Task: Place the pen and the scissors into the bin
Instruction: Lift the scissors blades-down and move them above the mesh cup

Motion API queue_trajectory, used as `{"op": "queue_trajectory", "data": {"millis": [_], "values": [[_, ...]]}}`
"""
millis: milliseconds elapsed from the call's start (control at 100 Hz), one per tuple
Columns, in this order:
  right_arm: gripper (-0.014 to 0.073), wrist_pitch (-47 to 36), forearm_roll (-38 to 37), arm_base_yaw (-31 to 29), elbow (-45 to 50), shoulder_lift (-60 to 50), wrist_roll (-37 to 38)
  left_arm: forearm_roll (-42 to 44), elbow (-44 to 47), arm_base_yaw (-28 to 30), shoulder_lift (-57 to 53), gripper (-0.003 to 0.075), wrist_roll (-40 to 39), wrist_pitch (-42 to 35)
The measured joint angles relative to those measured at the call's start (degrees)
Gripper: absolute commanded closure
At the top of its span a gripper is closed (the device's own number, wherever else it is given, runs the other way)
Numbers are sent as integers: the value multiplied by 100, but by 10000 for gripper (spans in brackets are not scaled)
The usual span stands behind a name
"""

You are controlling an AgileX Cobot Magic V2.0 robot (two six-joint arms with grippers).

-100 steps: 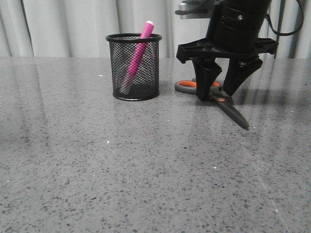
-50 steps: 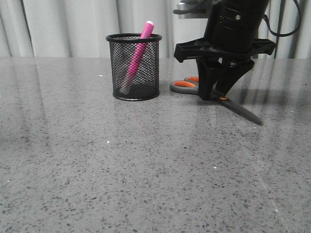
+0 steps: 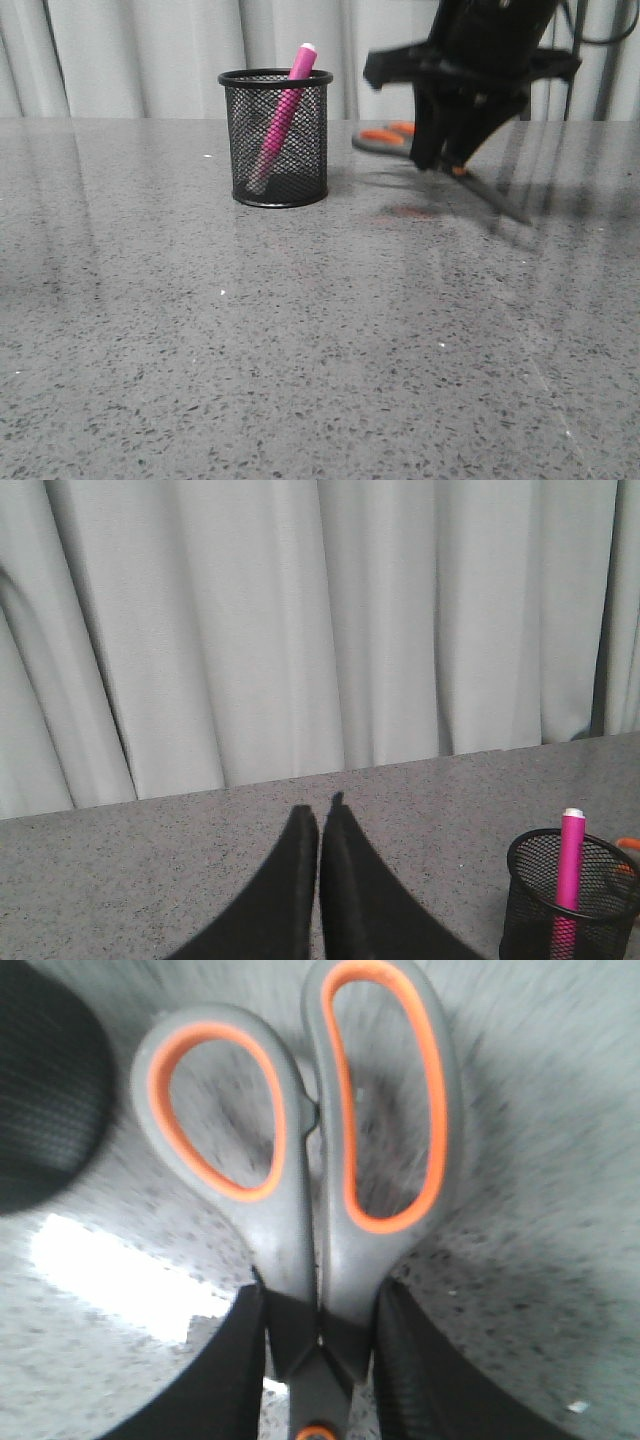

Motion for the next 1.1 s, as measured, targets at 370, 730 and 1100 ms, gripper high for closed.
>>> {"op": "queue_trajectory", "data": {"millis": [370,730,1100], "values": [[664,-3205,399,0,2191,-1899,61,0,0,0,0,742,0,0],[664,-5836,865,291,2572,-2112,88,-8,0,0,0,742,0,-9],[664,-7886,440,873,2572,-1279,88,-22,0,0,0,742,0,-9]]}}
